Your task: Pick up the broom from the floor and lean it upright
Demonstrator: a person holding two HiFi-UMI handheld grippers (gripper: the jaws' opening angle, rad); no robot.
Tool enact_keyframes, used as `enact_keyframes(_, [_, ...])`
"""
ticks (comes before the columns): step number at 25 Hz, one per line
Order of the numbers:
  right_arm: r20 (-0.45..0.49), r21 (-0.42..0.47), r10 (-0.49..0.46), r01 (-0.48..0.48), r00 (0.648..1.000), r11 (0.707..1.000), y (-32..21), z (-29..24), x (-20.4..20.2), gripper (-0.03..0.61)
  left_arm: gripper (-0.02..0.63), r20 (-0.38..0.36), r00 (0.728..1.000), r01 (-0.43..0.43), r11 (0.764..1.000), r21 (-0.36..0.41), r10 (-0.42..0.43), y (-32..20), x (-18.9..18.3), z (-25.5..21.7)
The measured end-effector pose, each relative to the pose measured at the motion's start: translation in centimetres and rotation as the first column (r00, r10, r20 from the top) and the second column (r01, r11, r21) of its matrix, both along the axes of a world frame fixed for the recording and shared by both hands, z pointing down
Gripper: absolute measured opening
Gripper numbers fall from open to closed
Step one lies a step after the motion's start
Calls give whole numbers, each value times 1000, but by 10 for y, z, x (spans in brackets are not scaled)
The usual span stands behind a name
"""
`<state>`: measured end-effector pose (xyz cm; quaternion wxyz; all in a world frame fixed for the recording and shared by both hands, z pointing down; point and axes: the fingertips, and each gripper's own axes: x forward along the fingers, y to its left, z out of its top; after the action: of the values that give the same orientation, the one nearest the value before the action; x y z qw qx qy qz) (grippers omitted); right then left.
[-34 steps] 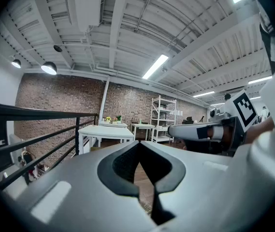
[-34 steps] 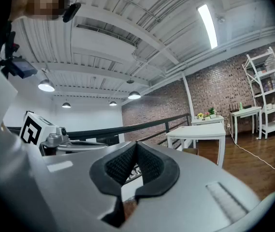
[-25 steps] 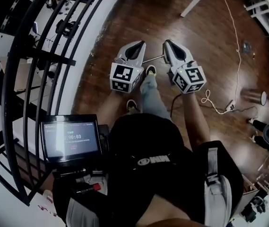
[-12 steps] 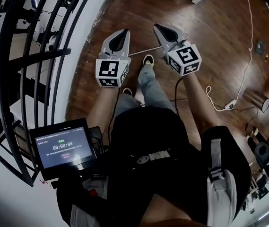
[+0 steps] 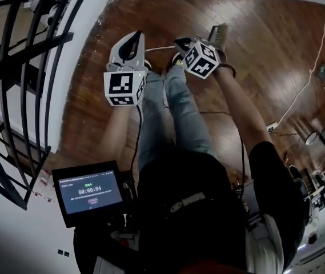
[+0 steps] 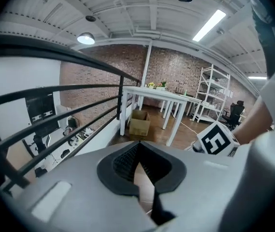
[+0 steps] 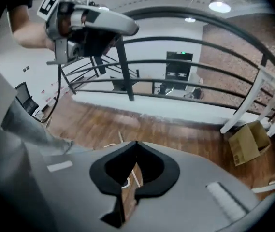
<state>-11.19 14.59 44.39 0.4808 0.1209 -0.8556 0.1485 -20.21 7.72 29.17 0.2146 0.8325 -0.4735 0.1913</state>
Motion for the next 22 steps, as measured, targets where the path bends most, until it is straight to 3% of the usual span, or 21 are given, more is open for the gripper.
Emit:
enact_keyframes(5, [-194, -153, -186, 158, 963, 976, 24, 160, -2, 5, 15, 17, 999, -27, 992, -121, 29, 8, -24, 143])
enact_keyframes(9, [-258, -238, -306, 247, 916, 940, 56, 291, 8, 6, 15, 44, 999, -18, 981, -194, 27, 29, -30, 282])
enact_keyframes(13, [-253, -299, -379, 300, 890, 906, 86, 395, 6, 121, 15, 48, 999, 4, 969, -248, 8, 40, -36, 387])
enact_keyframes(17, [-259, -293, -431, 355, 864, 888, 116, 470, -5, 249, 15, 48, 999, 20, 960, -281, -7, 50, -46, 451])
enact_keyframes(22, [-336, -150, -434, 407, 836, 901, 126, 522, -18, 220, 15, 56, 998, 22, 957, -289, -6, 59, -55, 485])
